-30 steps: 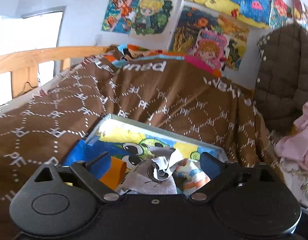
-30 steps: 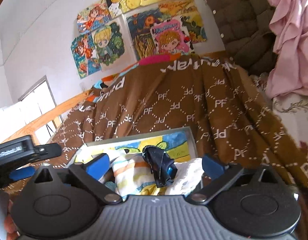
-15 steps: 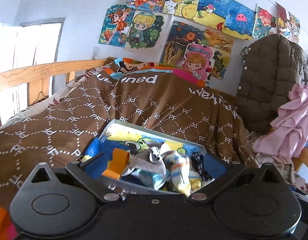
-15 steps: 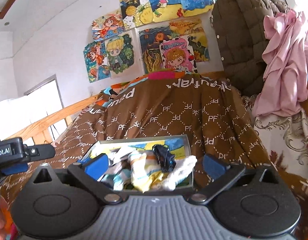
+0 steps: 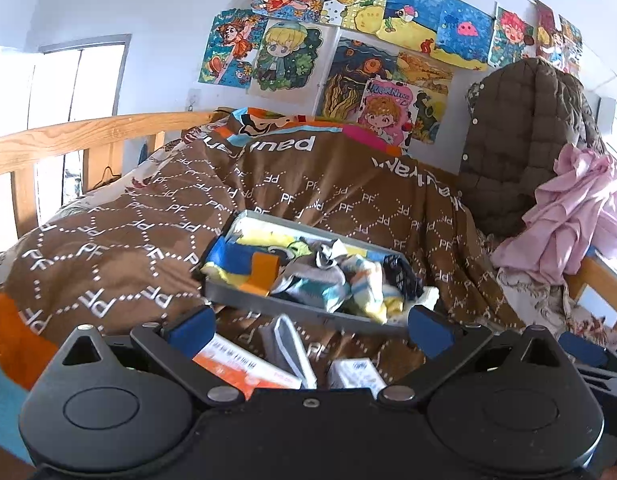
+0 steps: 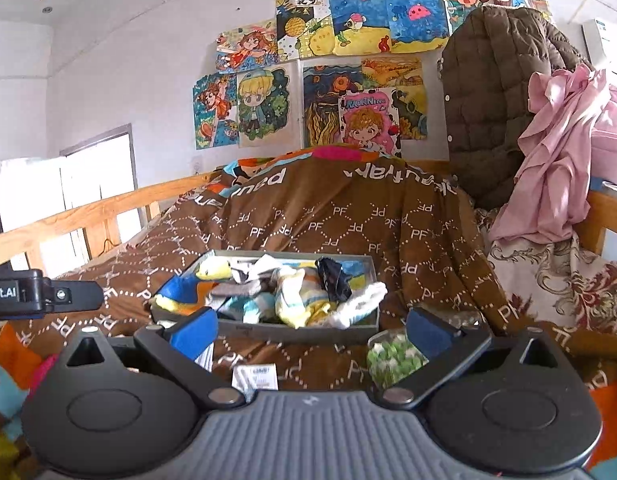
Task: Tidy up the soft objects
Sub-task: 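Move both open tools back toward the items beside the tray, then grasp the white paper packet with the left tool while the right tool grasps the cartoon sticker card, then carry the paper packet and sticker card over the tray with both tools, then open both tools to drop the packet and card into the tray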
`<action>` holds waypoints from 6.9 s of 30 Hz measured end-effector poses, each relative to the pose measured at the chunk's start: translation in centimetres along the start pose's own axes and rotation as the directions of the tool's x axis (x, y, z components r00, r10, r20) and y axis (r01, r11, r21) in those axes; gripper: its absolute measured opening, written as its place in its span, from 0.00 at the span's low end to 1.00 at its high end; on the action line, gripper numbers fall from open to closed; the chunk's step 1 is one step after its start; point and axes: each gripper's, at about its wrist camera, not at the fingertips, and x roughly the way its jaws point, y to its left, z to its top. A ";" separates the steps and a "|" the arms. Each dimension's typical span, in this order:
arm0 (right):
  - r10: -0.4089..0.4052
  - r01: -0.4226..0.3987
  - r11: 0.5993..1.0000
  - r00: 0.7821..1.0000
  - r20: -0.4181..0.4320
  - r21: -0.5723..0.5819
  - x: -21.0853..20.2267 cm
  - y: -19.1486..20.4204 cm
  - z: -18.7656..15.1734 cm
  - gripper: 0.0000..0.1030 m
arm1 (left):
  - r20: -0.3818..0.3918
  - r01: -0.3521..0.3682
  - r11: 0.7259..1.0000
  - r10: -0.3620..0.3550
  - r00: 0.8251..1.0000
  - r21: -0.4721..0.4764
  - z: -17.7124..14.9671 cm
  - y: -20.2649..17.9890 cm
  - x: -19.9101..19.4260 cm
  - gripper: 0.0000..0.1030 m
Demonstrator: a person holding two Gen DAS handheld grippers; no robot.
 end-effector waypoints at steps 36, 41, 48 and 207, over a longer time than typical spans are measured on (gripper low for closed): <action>0.095 -0.134 0.977 0.970 -0.223 -0.167 -2.1 6.1 -6.2 1.00 | -0.094 -0.046 0.983 0.064 0.994 0.175 -8.6 4.4 -3.8 0.99; 0.109 -0.155 0.972 0.963 -0.246 -0.178 -1.8 6.5 -6.4 1.00 | -0.103 -0.065 0.981 0.085 0.991 0.184 -8.9 4.7 -3.5 0.99; 0.122 -0.174 0.966 0.958 -0.258 -0.192 -1.4 7.0 -6.6 1.00 | -0.115 -0.075 0.978 0.099 0.988 0.194 -9.3 4.9 -3.2 0.99; 0.224 -0.199 0.924 0.974 -0.041 0.326 27.7 -4.6 1.5 0.64 | -0.099 0.035 0.993 -0.024 0.995 0.113 4.3 1.3 28.0 0.34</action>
